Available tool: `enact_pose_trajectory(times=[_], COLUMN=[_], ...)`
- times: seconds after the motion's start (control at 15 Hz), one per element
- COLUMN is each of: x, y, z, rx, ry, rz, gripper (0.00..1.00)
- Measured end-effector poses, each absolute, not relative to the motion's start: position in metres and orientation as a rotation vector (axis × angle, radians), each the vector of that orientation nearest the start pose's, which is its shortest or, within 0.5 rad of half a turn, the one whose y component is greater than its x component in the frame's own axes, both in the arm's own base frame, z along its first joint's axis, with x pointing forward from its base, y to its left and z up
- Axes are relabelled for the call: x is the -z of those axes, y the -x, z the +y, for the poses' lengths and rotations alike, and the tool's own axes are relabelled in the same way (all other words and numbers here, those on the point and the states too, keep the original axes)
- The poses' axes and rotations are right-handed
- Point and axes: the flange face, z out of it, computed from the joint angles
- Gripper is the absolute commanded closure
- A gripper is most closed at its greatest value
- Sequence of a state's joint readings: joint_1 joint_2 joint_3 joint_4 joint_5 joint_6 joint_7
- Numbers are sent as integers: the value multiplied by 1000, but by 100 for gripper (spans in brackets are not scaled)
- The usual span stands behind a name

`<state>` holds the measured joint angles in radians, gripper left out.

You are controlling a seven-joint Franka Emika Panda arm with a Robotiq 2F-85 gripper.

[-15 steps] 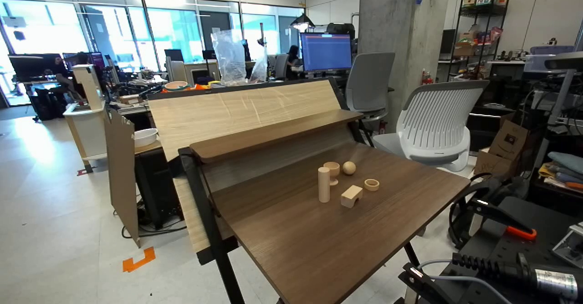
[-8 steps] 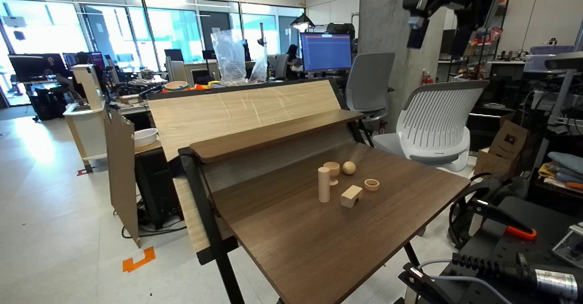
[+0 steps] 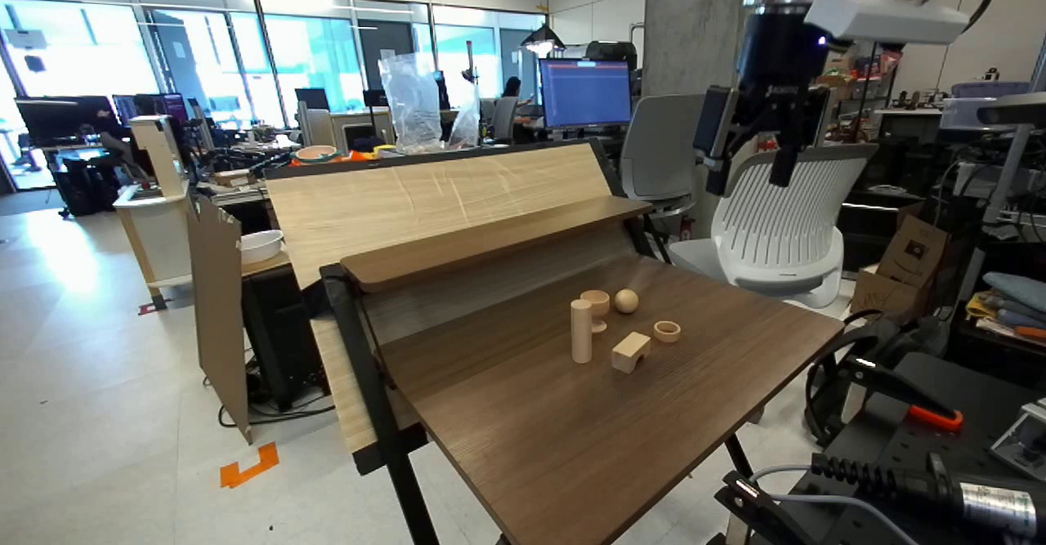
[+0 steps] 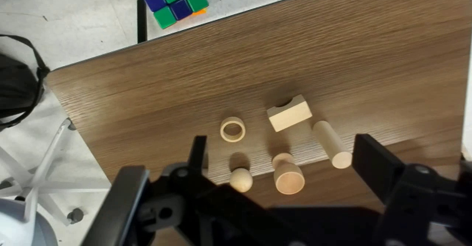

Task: Place the wooden sphere in the wooden cup

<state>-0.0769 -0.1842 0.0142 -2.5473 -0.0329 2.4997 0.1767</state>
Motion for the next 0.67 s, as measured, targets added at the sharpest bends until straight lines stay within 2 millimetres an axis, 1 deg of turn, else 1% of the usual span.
enact_pose_trajectory(times=[0.13, 0.27, 0.47, 0.67], x=[-332, -322, -320, -322], y=[-464, -474, -486, -488], z=[-43, -54, -61, -61], rx=[253, 307, 348, 356], ry=[3178, 3201, 3192, 3190], rz=[334, 340, 385, 390], gripper=[0, 0, 0, 0])
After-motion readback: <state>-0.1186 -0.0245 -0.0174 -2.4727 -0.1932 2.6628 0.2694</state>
